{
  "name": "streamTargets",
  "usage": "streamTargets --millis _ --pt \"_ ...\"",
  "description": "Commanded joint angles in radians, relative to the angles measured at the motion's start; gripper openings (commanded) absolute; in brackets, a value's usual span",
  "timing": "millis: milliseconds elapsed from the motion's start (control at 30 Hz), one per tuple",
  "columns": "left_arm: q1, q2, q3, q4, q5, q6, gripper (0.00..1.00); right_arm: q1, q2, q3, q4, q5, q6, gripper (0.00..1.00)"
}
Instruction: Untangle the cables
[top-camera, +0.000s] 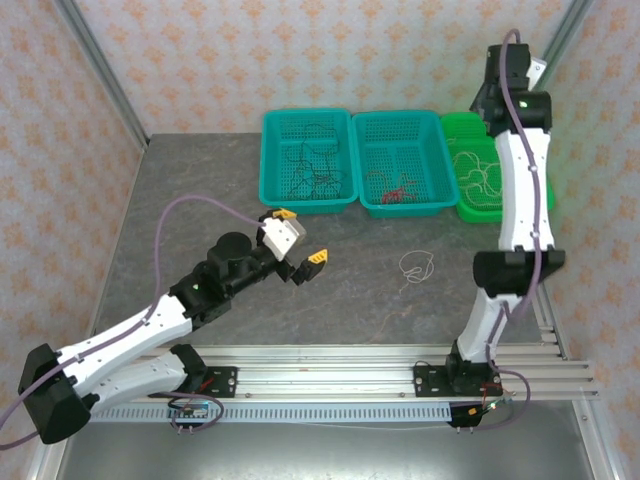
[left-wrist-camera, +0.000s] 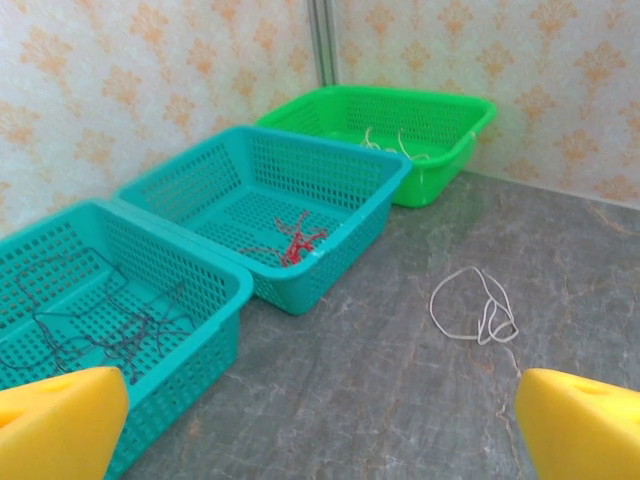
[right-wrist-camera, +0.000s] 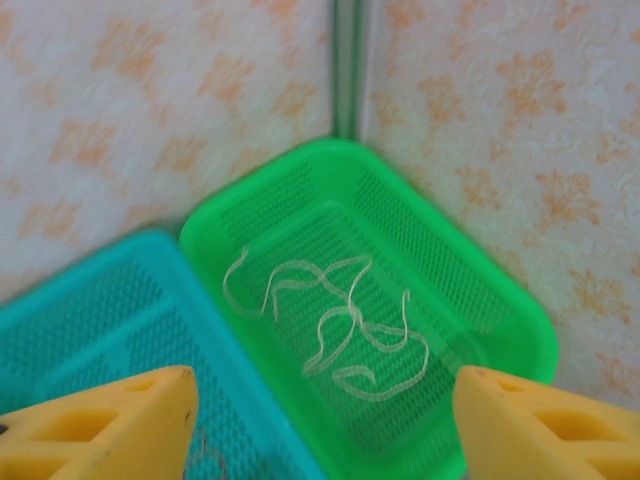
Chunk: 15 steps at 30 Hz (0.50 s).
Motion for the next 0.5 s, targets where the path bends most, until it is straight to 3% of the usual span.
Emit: streamTargets --millis 0,267,467 --pt "-0.003 0.036 0.009 0.043 0.047 -0.028 1.0 0.0 -0.204 -0.191 0.033 -0.21 -0.116 0.71" --pt "-0.003 0.107 0.043 0.091 0.087 -0.025 1.0 0.0 -0.607 -0.8 0.201 -0.404 0.074 0.73" --pt "-0.003 0.124 0.054 0.095 0.096 -0.036 1.0 0.0 -0.719 -1.171 0.238 -0.463 0.197 0.73"
